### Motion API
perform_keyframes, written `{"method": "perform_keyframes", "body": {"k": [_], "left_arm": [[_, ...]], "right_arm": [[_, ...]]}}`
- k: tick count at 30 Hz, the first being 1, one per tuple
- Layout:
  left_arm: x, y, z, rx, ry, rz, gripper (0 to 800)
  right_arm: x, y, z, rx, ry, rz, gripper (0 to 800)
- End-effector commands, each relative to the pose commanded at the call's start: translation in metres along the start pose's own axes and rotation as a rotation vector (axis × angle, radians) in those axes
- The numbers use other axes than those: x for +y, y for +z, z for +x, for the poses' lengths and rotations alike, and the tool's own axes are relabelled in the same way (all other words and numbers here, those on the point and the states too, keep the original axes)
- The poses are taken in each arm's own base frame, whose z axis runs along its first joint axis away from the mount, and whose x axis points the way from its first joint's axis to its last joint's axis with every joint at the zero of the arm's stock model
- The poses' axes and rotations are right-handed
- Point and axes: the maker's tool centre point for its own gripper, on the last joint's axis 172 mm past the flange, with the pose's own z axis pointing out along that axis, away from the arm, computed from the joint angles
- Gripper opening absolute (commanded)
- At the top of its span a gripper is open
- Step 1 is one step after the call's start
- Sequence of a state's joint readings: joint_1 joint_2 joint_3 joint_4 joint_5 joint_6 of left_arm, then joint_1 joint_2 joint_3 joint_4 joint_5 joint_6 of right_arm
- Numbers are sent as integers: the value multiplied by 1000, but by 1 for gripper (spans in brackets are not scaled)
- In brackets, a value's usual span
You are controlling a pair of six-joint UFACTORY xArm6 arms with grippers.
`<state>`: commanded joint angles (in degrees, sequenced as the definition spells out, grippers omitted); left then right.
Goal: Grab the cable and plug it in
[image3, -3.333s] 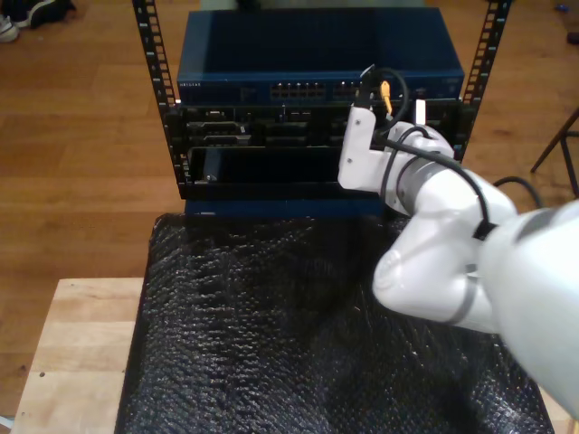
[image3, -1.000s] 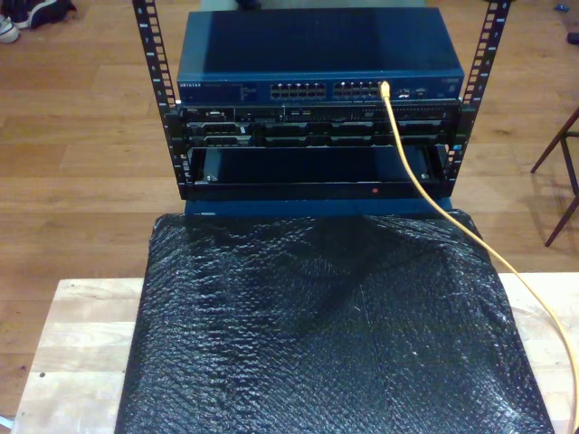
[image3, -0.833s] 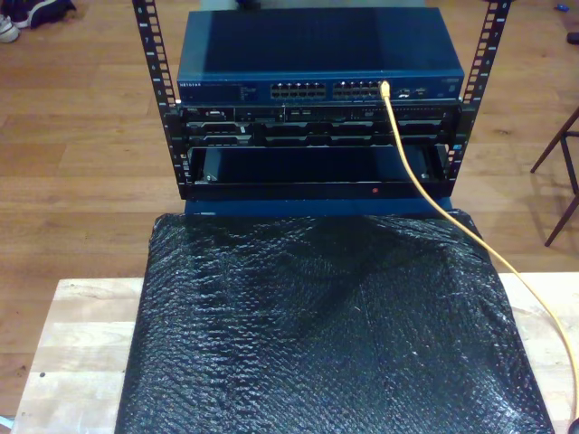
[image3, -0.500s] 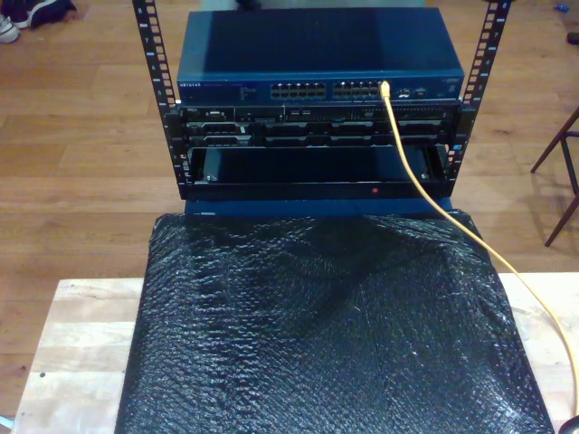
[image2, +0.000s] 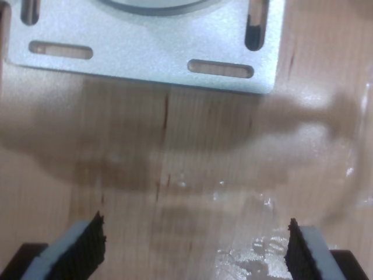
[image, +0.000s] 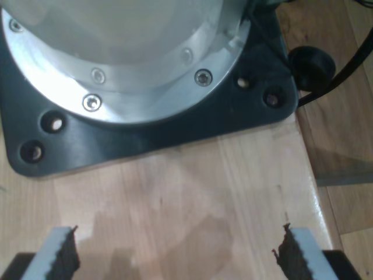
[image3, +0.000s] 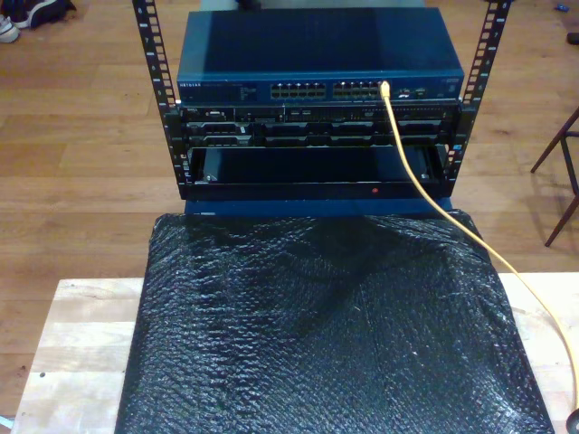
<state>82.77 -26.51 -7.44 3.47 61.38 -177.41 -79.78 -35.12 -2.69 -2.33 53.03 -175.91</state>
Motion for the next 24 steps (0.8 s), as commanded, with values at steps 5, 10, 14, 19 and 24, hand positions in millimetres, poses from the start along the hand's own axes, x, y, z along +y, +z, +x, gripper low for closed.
{"method": "perform_keyframes", "body": {"k": [5,10,14,19,24], "left_arm": [[0,0,0,0,-1,1,800],[0,0,0,0,0,0,800],[0,0,0,0,-2,0,800],[0,0,0,0,0,0,800],[0,0,0,0,0,0,800]], "right_arm": [[-12,3,3,3,22,-42,797],[-14,2,2,-5,28,-51,798],[-15,-1,0,-23,33,-51,798],[-15,-1,0,-23,33,-51,798],[-15,-1,0,-23,33,-51,798]]}}
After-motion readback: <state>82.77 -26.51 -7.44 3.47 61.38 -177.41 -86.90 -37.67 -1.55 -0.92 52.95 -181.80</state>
